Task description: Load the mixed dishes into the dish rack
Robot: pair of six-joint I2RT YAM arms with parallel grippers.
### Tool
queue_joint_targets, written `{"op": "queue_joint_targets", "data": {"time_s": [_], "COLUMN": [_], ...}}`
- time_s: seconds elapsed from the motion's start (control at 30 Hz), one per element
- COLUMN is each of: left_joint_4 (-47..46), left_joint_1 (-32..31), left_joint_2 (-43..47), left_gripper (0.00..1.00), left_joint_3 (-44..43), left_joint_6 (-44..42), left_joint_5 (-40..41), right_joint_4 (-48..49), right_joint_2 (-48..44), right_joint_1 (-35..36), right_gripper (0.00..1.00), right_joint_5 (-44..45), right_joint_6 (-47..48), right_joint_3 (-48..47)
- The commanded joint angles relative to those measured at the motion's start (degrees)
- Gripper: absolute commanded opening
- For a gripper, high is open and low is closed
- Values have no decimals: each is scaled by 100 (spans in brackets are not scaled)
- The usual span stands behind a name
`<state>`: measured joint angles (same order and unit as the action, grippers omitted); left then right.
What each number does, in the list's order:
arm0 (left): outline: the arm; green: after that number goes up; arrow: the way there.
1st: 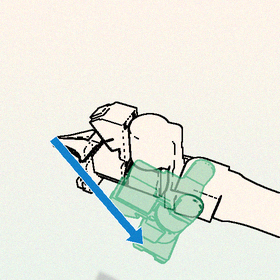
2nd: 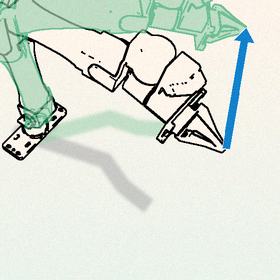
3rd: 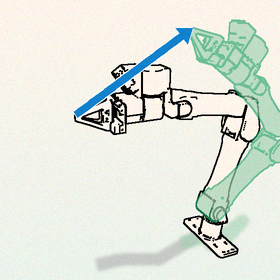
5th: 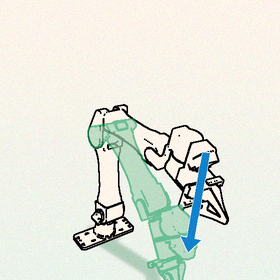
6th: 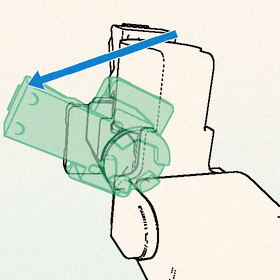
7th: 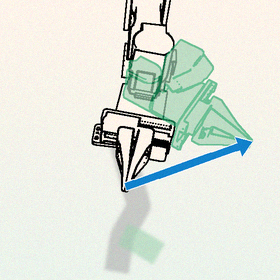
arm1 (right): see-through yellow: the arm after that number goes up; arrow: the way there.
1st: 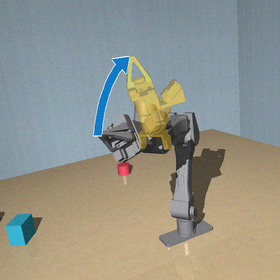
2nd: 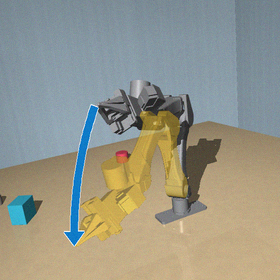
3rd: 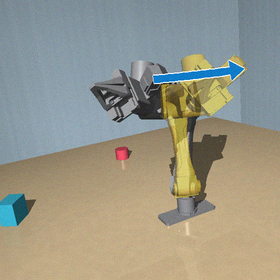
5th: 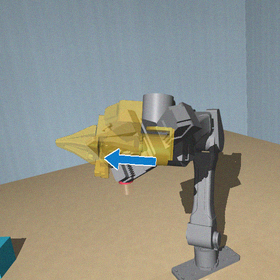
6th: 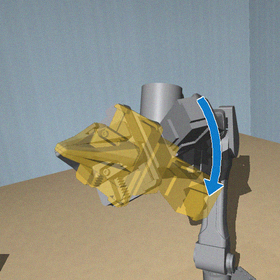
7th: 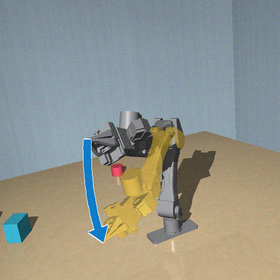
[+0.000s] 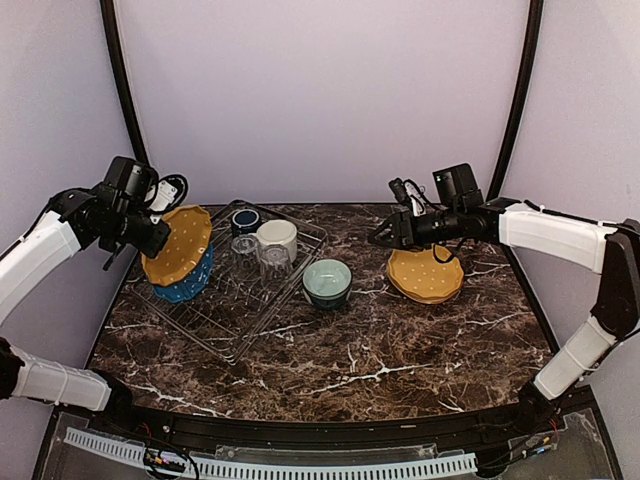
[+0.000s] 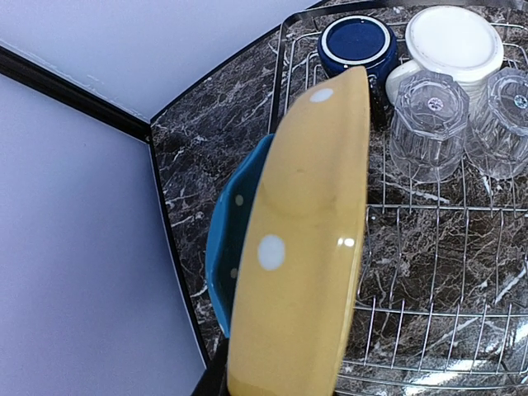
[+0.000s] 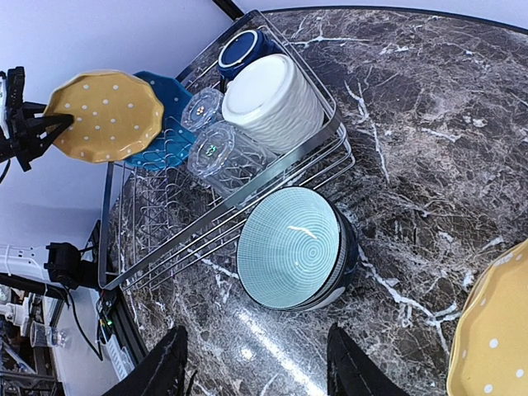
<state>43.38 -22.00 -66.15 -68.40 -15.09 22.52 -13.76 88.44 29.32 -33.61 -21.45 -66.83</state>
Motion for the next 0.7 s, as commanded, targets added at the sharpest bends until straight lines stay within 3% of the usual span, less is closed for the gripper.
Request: {"op": "queue_joint_targets", "data": {"time_s": [0.0,0.4,0.67], "left_joint_4": [-595,-629,-543], "left_joint_1": [63,179,393], "left_joint_2": [72,-444,-957], "left_gripper": [1,1,9], "left_joint_3": [10,231,240], "left_joint_6": [134,375,604], "left_joint_5": [-50,-280,-729], "right_joint_4": [49,-197,-381], "right_joint_2": [10,-93,-424], "right_joint_1": [36,-51,-911], "right_gripper": [55,55,56], "right_joint_5": [51,563,864], "right_joint_6": [97,209,248], "right_joint_3": [45,16,454]}}
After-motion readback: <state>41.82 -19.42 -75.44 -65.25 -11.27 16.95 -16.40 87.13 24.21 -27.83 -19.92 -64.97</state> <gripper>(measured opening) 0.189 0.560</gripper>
